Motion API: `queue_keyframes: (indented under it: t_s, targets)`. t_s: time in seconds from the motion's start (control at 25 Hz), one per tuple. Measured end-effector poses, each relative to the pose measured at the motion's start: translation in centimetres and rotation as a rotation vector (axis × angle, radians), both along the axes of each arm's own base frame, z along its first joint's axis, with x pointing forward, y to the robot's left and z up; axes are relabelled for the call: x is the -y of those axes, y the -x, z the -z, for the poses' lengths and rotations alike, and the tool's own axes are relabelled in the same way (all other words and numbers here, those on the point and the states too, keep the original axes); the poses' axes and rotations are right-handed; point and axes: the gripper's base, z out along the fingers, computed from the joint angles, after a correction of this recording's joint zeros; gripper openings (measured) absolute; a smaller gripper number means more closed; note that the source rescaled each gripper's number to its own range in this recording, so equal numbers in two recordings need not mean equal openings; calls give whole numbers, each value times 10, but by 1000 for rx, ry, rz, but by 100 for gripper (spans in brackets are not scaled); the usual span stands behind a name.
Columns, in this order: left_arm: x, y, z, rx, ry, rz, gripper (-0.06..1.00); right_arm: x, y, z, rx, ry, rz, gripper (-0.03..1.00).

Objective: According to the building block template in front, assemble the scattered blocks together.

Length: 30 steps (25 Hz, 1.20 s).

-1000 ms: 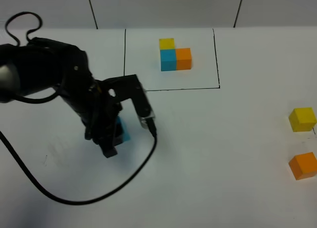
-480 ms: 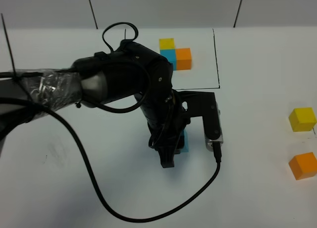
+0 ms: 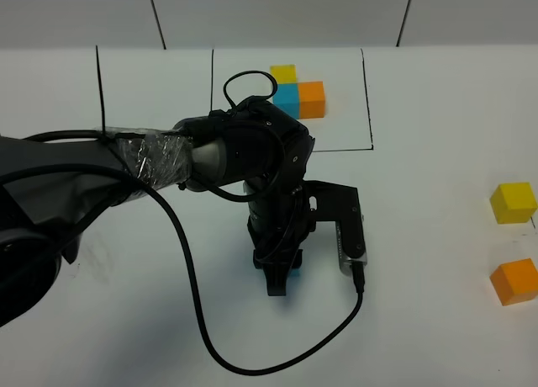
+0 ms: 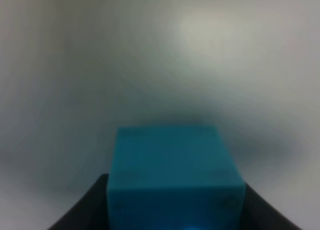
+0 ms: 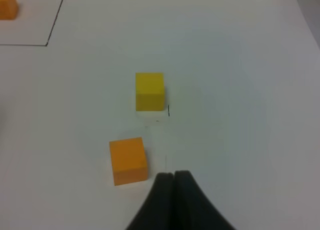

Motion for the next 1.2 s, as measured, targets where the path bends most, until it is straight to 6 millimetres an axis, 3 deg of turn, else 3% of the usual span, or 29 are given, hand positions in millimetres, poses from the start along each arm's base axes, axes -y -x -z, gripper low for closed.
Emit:
queue_keyframes:
  t_s: [0.4, 0.6, 0.68, 0.8, 1.0, 1.2]
  targets:
    - [0, -3, 2, 31, -3, 15, 50, 0, 0, 0, 0, 0, 0, 0]
    - [1, -5, -7, 53, 1, 14, 83, 0, 0, 0, 0, 0, 0, 0]
    - [2, -7, -28, 81, 26, -4, 95, 0, 0, 0, 0, 0, 0, 0]
    - [0, -6, -77, 125, 65, -46, 100, 0, 0, 0, 0, 0, 0, 0]
    - [-26, 14, -158, 163, 55, -137, 97, 0, 0, 0, 0, 0, 0, 0]
    - [-60, 45, -236, 292, 214, -269, 87, 0, 0, 0, 0, 0, 0, 0]
